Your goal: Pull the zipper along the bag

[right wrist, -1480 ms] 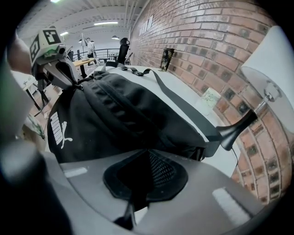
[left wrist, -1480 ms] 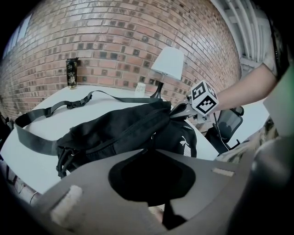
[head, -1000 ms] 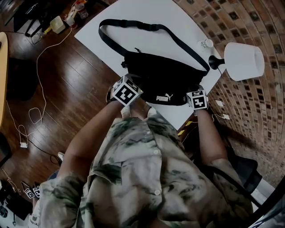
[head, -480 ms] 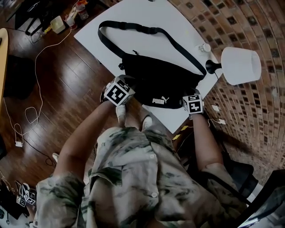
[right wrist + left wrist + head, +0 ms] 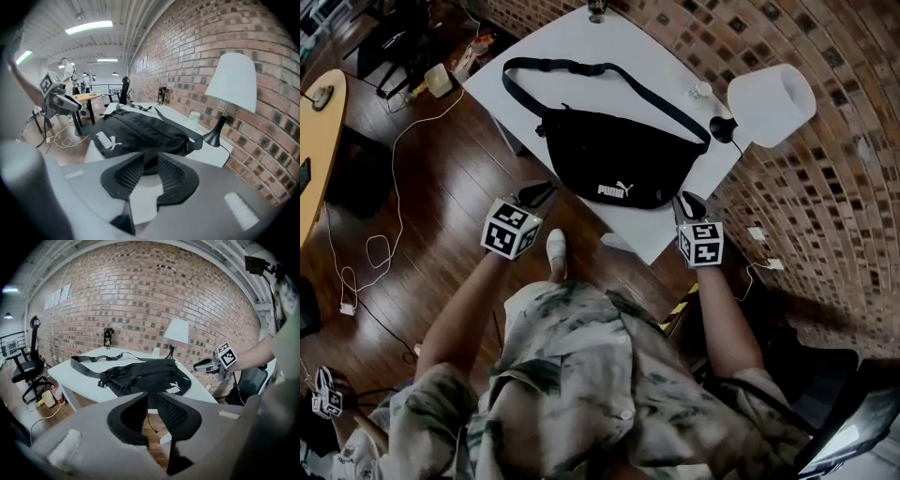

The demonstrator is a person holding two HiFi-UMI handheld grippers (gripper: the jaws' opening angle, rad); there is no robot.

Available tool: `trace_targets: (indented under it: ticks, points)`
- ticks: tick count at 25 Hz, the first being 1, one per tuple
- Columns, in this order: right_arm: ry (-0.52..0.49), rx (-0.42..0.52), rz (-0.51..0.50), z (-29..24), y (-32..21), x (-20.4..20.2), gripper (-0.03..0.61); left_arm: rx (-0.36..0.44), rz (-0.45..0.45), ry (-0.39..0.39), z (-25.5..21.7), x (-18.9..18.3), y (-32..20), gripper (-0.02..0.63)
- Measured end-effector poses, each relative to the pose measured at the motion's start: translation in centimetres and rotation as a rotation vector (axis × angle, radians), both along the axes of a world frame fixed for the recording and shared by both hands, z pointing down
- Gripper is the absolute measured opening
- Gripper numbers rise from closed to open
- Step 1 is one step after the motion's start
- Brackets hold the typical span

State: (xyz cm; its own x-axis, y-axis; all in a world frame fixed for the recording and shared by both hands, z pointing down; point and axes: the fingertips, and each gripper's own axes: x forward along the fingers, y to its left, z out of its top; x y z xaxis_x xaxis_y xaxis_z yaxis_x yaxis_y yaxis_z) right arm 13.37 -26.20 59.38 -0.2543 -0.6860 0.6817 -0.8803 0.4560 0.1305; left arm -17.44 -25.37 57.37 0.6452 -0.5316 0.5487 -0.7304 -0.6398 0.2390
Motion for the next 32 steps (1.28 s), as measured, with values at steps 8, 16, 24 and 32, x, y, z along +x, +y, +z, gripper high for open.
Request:
trace_targets:
  ticks: [8,16,24,32]
  points:
    - [-0.235,0.016,-0.182,-5.6,22.0,-1.0,0.064,0.132,-0.162,0.054,-9.4,2.2,21.7,0.064]
    - [-0.334,0.099,-0.271,-13.0,35.9,-0.4,0.066,0.18,-0.07,0.07,-17.8,7.9,35.6,0.054]
    - [-0.315,0.162,-0.289,-16.8,44.7,-3.1,0.057,0.217,0.083,0.162,-21.1,10.8,43.9,0.051]
    - [-0.35,0.228,-0.307,-20.9,55.5,-13.6,0.049,0.208,0.085,0.245,-22.1,3.2,55.3,0.051]
